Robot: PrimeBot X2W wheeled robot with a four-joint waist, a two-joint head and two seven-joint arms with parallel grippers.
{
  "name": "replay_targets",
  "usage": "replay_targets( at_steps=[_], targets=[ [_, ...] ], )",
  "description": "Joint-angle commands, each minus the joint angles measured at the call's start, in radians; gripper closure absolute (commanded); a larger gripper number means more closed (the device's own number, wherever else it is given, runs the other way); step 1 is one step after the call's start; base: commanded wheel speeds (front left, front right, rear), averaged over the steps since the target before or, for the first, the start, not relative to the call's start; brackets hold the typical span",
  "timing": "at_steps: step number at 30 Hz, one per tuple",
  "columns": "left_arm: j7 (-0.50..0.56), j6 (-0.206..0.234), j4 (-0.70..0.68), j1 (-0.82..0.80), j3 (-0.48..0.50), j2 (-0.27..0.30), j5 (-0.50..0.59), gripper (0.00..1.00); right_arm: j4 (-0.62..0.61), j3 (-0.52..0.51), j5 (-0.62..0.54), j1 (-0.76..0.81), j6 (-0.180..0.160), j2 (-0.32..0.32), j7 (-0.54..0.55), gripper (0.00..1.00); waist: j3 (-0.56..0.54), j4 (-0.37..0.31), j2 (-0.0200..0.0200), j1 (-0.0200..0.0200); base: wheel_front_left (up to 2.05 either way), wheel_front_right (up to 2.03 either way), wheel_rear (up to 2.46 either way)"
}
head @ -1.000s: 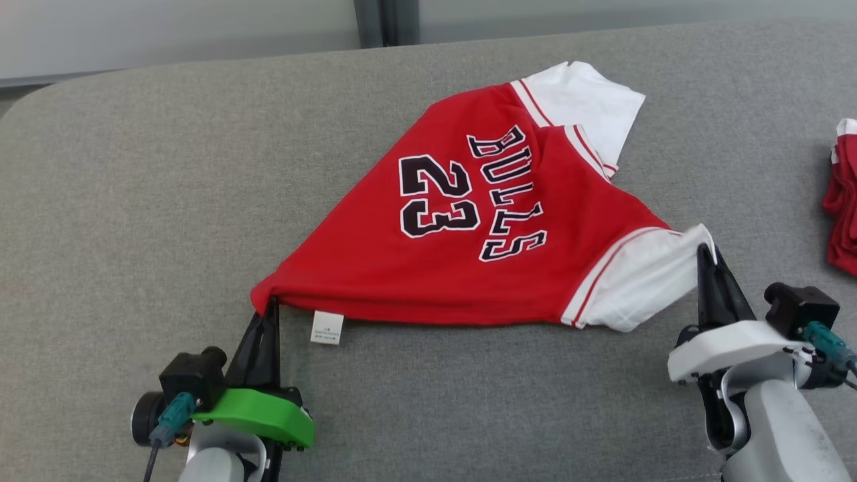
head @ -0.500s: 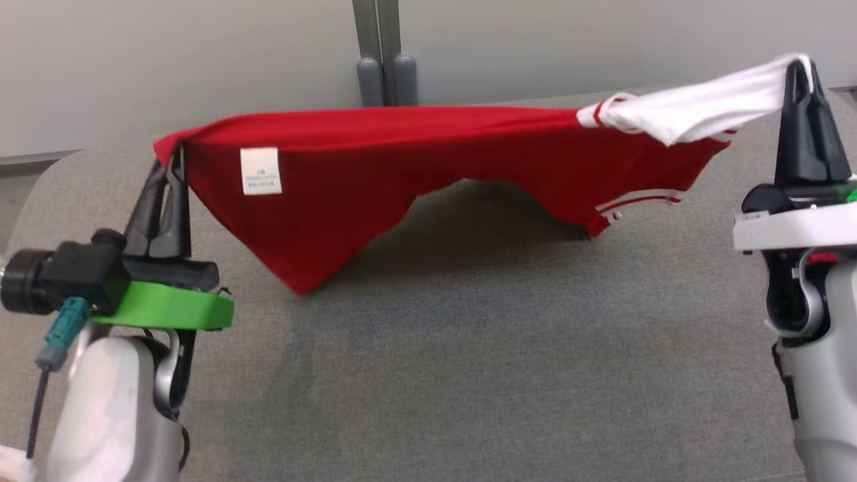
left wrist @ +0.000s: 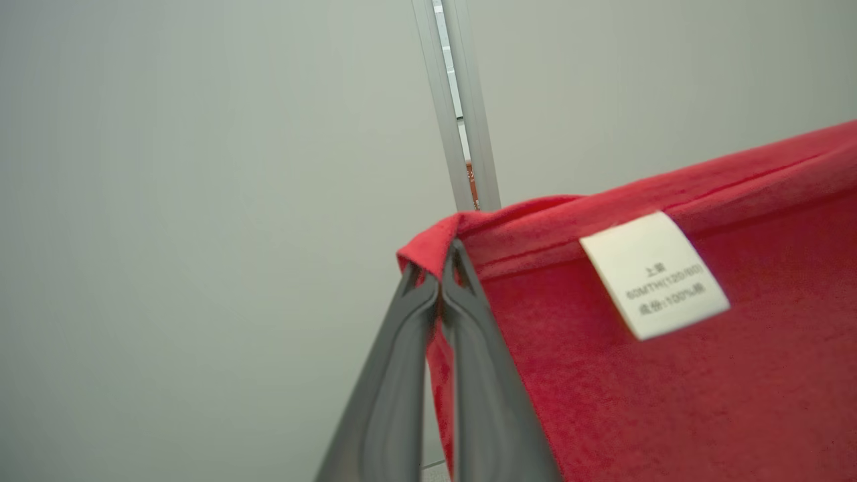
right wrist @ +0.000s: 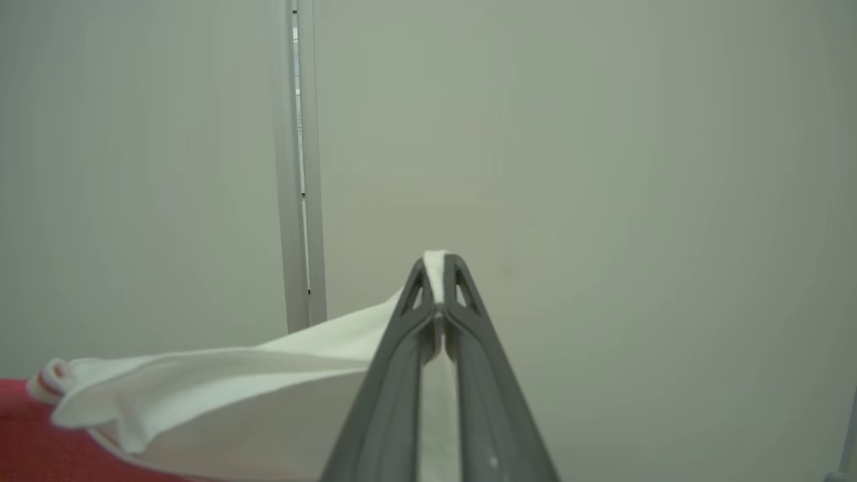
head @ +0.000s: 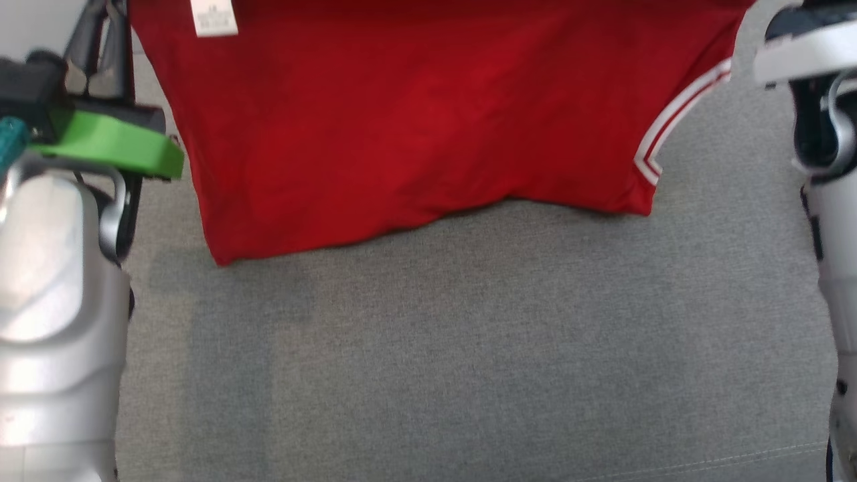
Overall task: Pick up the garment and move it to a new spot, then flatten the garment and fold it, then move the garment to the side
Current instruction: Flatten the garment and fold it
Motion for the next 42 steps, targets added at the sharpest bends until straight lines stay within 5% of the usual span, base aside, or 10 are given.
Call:
replay_targets(
  at_steps=[1,10,17,24,31,42],
  targets=[
    [0.000,0.001,0.029,-0.080,-0.002,0.014,0.011,1.00,0.037,-0.004,-0.028,-0.086,-0.002,-0.009,-0.005,1.00,0.161,0.014,0.0000,0.0000,0.00,0.00,0.00],
    [0.001,0.048,0.175,-0.506,-0.002,0.042,0.078,1.00,0.196,-0.135,-0.217,-0.569,-0.002,-0.019,-0.009,1.00,0.305,0.033,0.0000,0.0000,0.00,0.00,0.00],
    [0.001,0.075,0.163,-0.607,-0.005,0.044,0.107,1.00,0.194,-0.244,-0.331,-0.676,-0.003,-0.017,-0.009,1.00,0.334,0.038,0.0000,0.0000,0.00,0.00,0.00],
    [0.001,0.094,0.188,-0.434,0.031,0.027,0.067,1.00,0.163,-0.251,-0.266,-0.479,-0.004,-0.021,-0.009,1.00,0.354,0.031,0.0000,0.0000,0.00,0.00,0.00],
    [0.001,0.123,0.150,-0.099,0.113,-0.047,0.010,1.00,0.084,-0.258,-0.113,-0.080,-0.008,-0.008,-0.009,1.00,0.299,0.026,0.0000,0.0000,0.00,0.00,0.00],
    [0.001,0.075,0.125,0.314,0.185,-0.154,0.015,1.00,0.055,-0.153,0.024,0.412,-0.008,0.054,-0.010,1.00,0.098,0.021,0.0000,0.0000,0.00,0.00,0.00]
  ],
)
